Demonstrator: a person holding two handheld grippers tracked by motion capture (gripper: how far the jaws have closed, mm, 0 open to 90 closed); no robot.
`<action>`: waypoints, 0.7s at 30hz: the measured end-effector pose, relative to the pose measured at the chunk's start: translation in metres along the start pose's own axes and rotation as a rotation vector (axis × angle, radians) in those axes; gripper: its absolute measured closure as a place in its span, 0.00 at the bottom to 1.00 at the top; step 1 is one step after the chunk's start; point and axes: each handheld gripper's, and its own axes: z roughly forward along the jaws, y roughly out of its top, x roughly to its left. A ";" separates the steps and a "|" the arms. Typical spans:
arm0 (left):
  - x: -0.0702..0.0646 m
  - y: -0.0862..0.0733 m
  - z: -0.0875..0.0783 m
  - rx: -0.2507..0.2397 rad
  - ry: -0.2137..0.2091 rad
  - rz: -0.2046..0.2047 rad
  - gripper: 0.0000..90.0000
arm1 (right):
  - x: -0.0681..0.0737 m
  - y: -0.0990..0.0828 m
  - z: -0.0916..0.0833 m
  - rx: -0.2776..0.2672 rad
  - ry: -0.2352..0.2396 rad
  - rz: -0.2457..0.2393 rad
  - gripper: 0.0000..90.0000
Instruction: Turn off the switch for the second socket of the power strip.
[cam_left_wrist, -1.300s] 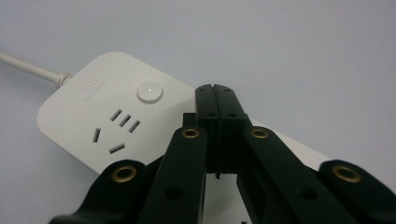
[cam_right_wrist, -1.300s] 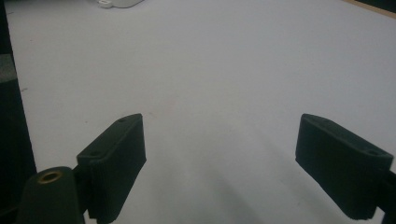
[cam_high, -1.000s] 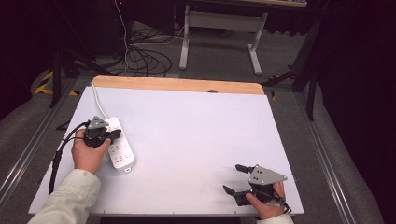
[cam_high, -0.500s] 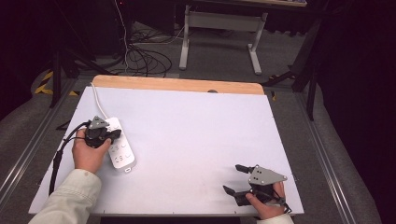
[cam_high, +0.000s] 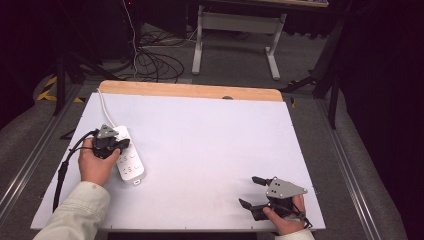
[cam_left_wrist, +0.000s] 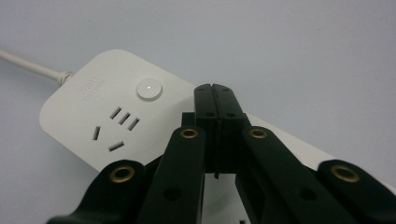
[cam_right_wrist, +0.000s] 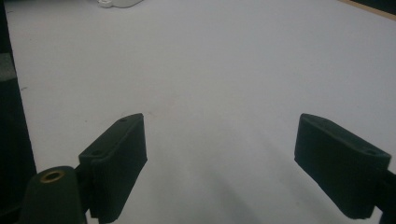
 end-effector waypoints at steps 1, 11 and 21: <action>0.000 0.000 0.000 0.001 0.002 0.001 1.00 | 0.000 0.000 0.000 -0.001 -0.001 0.001 0.19; 0.000 0.002 0.000 0.013 0.002 0.003 1.00 | 0.000 0.000 0.000 0.001 0.000 0.000 0.19; -0.003 0.003 0.003 0.009 0.038 0.027 1.00 | 0.000 0.000 0.000 0.004 -0.003 0.002 0.19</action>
